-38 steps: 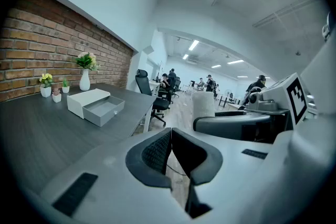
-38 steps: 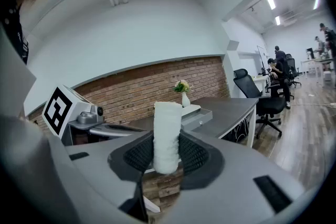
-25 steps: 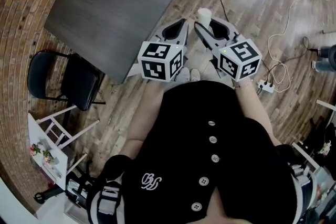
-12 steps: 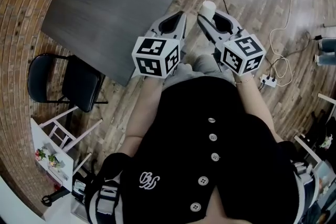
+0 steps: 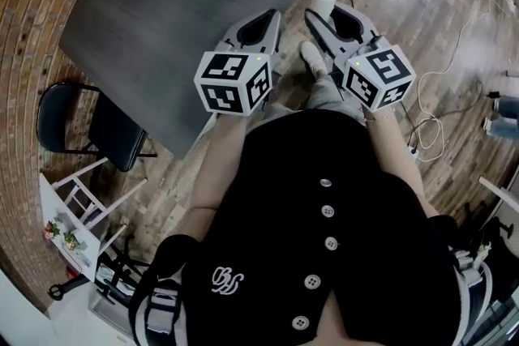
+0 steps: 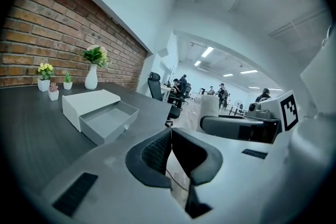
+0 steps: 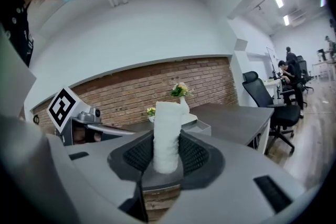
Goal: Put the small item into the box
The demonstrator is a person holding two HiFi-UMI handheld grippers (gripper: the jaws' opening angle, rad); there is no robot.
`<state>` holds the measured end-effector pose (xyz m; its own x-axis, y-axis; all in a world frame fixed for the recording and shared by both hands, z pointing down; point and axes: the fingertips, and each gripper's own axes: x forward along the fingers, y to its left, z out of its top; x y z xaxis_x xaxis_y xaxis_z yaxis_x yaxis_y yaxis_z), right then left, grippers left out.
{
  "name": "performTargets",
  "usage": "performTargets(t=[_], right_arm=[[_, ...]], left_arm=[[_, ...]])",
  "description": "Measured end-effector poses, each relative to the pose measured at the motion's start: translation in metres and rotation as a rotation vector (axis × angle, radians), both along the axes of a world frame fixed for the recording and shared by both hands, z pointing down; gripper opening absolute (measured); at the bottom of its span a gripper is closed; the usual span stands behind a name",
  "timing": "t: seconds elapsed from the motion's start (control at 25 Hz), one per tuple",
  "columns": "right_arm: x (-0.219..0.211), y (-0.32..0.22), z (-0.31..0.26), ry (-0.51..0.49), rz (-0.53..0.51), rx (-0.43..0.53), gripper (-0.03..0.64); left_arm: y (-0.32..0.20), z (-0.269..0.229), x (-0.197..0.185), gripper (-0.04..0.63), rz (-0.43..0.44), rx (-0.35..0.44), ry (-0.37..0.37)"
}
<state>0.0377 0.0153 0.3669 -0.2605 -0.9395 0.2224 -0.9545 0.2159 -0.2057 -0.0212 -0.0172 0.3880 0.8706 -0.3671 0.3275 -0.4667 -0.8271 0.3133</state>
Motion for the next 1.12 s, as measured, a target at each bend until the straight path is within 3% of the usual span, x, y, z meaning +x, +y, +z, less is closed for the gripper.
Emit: performTargets(t=[0.28, 0.52, 0.8, 1.12], right_arm=[[0.061, -0.096, -0.022, 0.002, -0.225, 0.016, 0.136], [0.09, -0.163, -0.034, 0.025, -0.406, 0.035, 0.136], [0.081, -0.2, -0.018, -0.007, -0.573, -0.006, 0.136], [0.041, -0.205, 0.002, -0.004, -0.676, -0.043, 0.136]], left_arm=[[-0.088, -0.015, 0.065, 0.014, -0.185, 0.004, 0.011], [-0.147, -0.029, 0.092, 0.014, -0.363, 0.017, 0.032], [-0.17, -0.024, 0.07, 0.014, -0.566, 0.002, 0.012], [-0.156, -0.005, 0.021, 0.014, -0.692, -0.041, 0.011]])
